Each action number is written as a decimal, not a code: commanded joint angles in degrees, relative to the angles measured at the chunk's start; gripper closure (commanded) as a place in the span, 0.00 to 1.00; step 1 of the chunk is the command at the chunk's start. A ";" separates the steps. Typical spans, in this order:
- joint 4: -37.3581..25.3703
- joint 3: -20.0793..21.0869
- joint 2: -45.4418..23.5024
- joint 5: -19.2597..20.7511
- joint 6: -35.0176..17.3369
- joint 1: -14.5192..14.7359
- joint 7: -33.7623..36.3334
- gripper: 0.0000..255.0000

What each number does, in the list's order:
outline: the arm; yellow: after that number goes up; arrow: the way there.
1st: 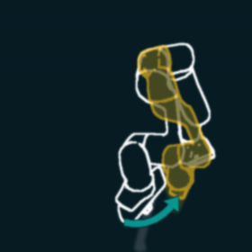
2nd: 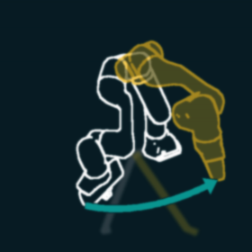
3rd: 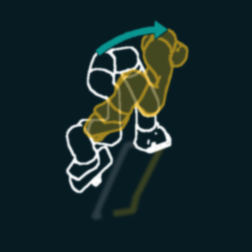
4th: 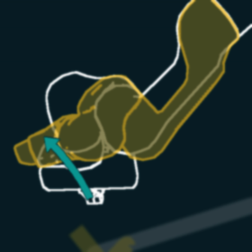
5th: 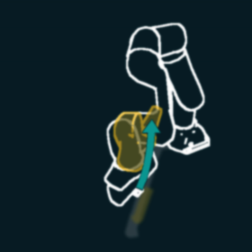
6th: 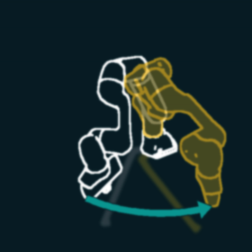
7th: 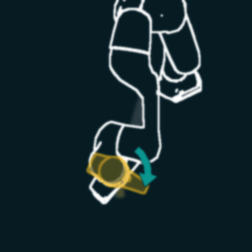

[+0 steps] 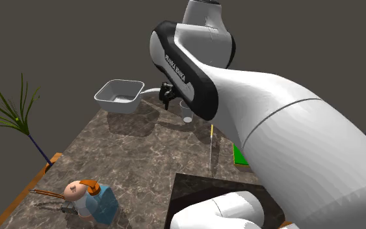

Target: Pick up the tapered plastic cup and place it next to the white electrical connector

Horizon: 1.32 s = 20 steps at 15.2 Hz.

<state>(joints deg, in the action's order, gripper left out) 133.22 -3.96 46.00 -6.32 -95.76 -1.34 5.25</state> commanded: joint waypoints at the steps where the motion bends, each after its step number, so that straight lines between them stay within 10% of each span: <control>1: 0.00 0.00 0.00 0.00 0.00 0.00 0.00 0.00; 20: -16.09 -11.75 -38.93 -0.90 -16.51 0.60 -20.24 0.00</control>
<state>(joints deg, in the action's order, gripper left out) 118.61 -15.05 9.47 -6.76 -111.78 -0.60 -13.55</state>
